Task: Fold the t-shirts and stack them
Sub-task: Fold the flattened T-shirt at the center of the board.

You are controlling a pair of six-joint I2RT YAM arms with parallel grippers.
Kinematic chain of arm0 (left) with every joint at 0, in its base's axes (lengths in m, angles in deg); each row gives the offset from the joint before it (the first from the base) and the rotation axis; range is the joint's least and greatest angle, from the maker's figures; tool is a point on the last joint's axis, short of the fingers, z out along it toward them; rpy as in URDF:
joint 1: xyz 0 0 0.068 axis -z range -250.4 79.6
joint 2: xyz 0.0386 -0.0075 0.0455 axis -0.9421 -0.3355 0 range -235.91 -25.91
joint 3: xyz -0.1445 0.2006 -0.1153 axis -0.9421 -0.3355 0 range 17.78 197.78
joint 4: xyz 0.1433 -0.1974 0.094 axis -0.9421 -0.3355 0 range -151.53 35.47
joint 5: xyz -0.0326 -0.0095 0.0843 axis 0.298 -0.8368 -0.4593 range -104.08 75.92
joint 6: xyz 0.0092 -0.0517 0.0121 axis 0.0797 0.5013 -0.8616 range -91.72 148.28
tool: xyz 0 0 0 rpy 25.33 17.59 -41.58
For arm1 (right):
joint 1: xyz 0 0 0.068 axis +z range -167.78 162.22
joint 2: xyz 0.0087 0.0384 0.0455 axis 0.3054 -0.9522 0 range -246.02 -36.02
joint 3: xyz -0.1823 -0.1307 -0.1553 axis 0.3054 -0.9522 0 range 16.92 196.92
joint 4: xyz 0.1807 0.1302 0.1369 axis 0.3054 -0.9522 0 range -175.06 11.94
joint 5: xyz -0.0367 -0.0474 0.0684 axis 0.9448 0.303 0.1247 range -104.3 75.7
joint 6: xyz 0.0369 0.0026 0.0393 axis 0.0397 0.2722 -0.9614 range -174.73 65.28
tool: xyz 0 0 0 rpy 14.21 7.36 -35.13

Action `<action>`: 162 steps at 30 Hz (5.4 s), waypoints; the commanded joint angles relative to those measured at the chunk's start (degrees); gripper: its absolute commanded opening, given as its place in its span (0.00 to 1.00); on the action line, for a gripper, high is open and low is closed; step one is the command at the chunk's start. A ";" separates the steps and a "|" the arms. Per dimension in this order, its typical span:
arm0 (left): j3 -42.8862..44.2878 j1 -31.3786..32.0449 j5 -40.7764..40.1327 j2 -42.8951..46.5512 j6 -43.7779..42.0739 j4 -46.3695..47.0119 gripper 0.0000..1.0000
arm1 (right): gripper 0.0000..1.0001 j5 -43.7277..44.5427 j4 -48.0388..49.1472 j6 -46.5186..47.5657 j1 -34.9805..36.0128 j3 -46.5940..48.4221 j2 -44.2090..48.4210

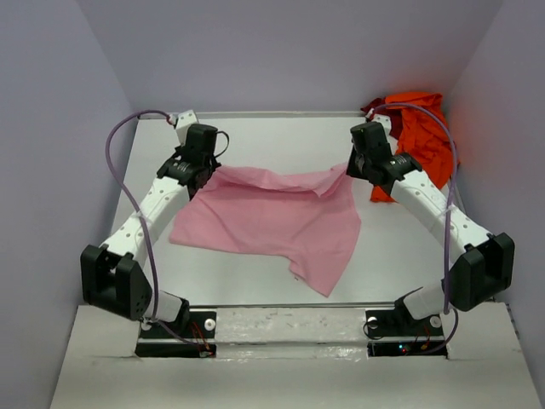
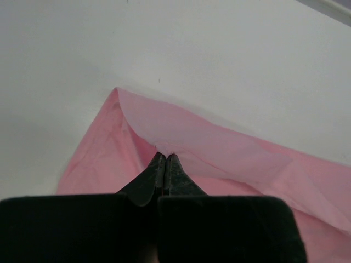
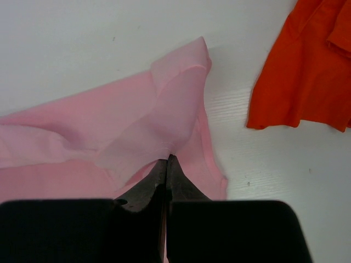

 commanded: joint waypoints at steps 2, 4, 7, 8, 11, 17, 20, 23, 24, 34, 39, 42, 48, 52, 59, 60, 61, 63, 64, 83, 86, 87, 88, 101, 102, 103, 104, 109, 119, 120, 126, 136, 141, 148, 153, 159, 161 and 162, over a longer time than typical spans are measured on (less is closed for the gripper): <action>-8.14 -0.10 -5.11 13.03 1.92 0.89 0.00 | 0.00 -0.17 -0.74 -1.88 0.03 -0.72 3.08; -9.38 -0.19 -5.72 14.88 1.48 -0.52 0.00 | 0.00 -0.96 -2.24 -2.50 0.03 -0.90 3.87; -12.62 -0.10 -5.99 19.79 -0.10 -1.05 0.00 | 0.00 -0.61 -3.38 -2.86 0.03 -2.48 5.89; -13.59 -0.19 -6.34 20.68 0.07 -1.05 0.00 | 0.00 -0.52 -3.38 -2.42 0.03 -3.61 6.42; -17.63 -0.19 -6.43 23.06 -0.81 0.09 0.00 | 0.00 -0.26 -4.96 -2.68 0.03 -5.03 7.91; -22.91 -0.01 -4.23 24.82 -0.45 2.37 0.00 | 0.00 -2.80 -6.28 -3.65 0.03 -7.58 9.68; -22.22 -0.02 -5.37 24.47 -0.54 2.81 0.00 | 0.00 -2.37 -6.73 -3.65 0.03 -6.36 10.20; -18.01 -0.02 -6.86 22.28 -1.42 3.96 0.00 | 0.00 -2.28 -3.83 -0.50 0.56 -3.82 10.21; -16.78 -0.01 -7.13 21.40 -1.77 4.22 0.00 | 0.00 -2.46 -3.13 0.21 0.56 -2.93 9.77; 8.70 -0.36 -10.30 5.16 -7.31 7.65 0.00 | 0.00 -2.73 8.30 7.86 0.56 15.96 -4.00; 13.64 -1.94 -9.24 -3.03 -6.00 7.39 0.00 | 0.00 -0.87 9.44 7.96 -0.06 24.58 -11.50; 12.51 -4.66 -8.63 -4.18 -5.12 8.70 0.00 | 0.00 0.61 9.71 7.25 -1.55 27.04 -14.66; 9.87 -8.97 -8.54 -5.06 -4.50 11.08 0.00 | 0.00 2.90 9.98 5.41 -5.93 27.40 -17.48; 8.55 -10.91 -8.36 -6.02 -3.45 11.52 0.00 | 0.00 2.73 9.98 4.27 -8.22 26.70 -19.41; 4.69 -11.53 -7.40 -6.03 -2.48 11.87 0.00 | 0.00 0.80 9.54 2.51 -8.76 23.54 -19.68; 4.07 -11.53 -7.05 -6.03 -2.30 11.87 0.00 | 0.00 0.71 9.36 1.72 -8.76 22.75 -19.33; 2.94 -11.53 -6.70 -5.85 -2.04 11.70 0.00 | 0.00 0.27 9.36 1.37 -8.76 21.87 -18.89; 1.79 -11.53 -5.38 -5.68 -1.43 11.43 0.00 | 0.00 -0.70 9.36 0.75 -8.76 19.15 -17.84; 0.56 -11.61 -4.50 -5.59 -0.81 11.34 0.00 | 0.00 -1.05 9.27 0.49 -8.76 18.09 -17.31; -11.22 -9.68 -4.15 -0.23 -0.37 11.17 0.00 | 0.00 -5.53 7.69 -4.61 -8.76 -2.82 -4.92; -12.98 -9.51 -3.79 0.21 -0.19 11.69 0.00 | 0.00 -5.88 7.87 -4.79 -8.14 -3.80 -4.65; -13.07 -9.51 -3.97 0.12 -0.11 11.69 0.00 | 0.00 -6.67 7.78 -4.88 -8.14 -4.06 -4.74; -12.98 -9.51 -3.88 0.30 -0.10 11.61 0.00 | 0.00 -6.76 7.87 -4.88 -7.62 -4.07 -4.82; 10.38 -8.89 -4.50 -10.94 -2.12 9.76 0.00 | 0.00 -6.50 12.87 -1.89 -7.61 9.35 -12.20; 11.87 -8.89 -4.58 -11.73 -2.21 9.67 0.00 | 0.00 -6.41 13.05 -1.02 -7.61 10.86 -14.21; 14.06 -8.89 -4.41 -13.05 -2.21 9.85 0.00 | 0.00 -6.41 13.05 -0.84 -7.61 12.27 -15.10; 14.87 -8.98 -4.15 -13.67 -2.21 10.20 0.00 | 0.00 -6.50 13.23 -0.49 -7.61 13.67 -16.15; 15.23 -9.50 -3.88 -16.31 -3.01 12.66 0.00 | 0.00 -6.85 13.93 0.31 -7.61 20.10 -21.60; 10.93 -12.23 -2.48 -18.95 -0.46 13.89 0.00 | 0.00 -5.45 14.63 -0.39 -7.61 18.79 -25.04; 10.49 -12.67 -2.47 -18.77 -0.20 13.89 0.00 | 0.00 -5.10 14.63 -0.57 -7.61 18.26 -24.87; 4.78 -15.13 -1.86 -15.44 0.42 13.98 0.00 | 0.00 -5.18 14.72 -1.89 -7.61 11.77 -21.01; -3.22 -12.59 -1.59 -11.21 0.17 14.33 0.00 | 0.00 -6.24 15.86 -2.77 -7.61 0.08 -14.85; -5.77 -10.39 -3.44 -10.43 -0.72 13.89 0.00 | 0.00 -6.59 16.22 -3.21 -7.61 -3.09 -12.83; -11.83 -10.21 -3.70 -7.97 0.25 13.45 0.00 | 0.00 -7.91 16.65 -4.96 -7.61 -7.48 -11.07; -14.39 -10.12 -3.53 -7.17 1.13 12.93 0.00 | 0.00 -9.13 16.83 -6.19 -7.61 -10.30 -11.33; -16.41 -10.12 -5.02 -6.82 1.65 11.78 0.00 | 0.34 -10.98 16.22 -6.37 -7.61 -11.27 -12.12; -17.20 -10.12 -5.90 -6.56 2.36 11.26 0.14 | 0.50 -11.33 15.95 -5.85 -7.61 -10.48 -12.12; -17.38 -10.21 -5.99 -6.47 2.53 11.17 0.21 | 0.59 -11.33 15.87 -5.58 -7.61 -10.05 -11.95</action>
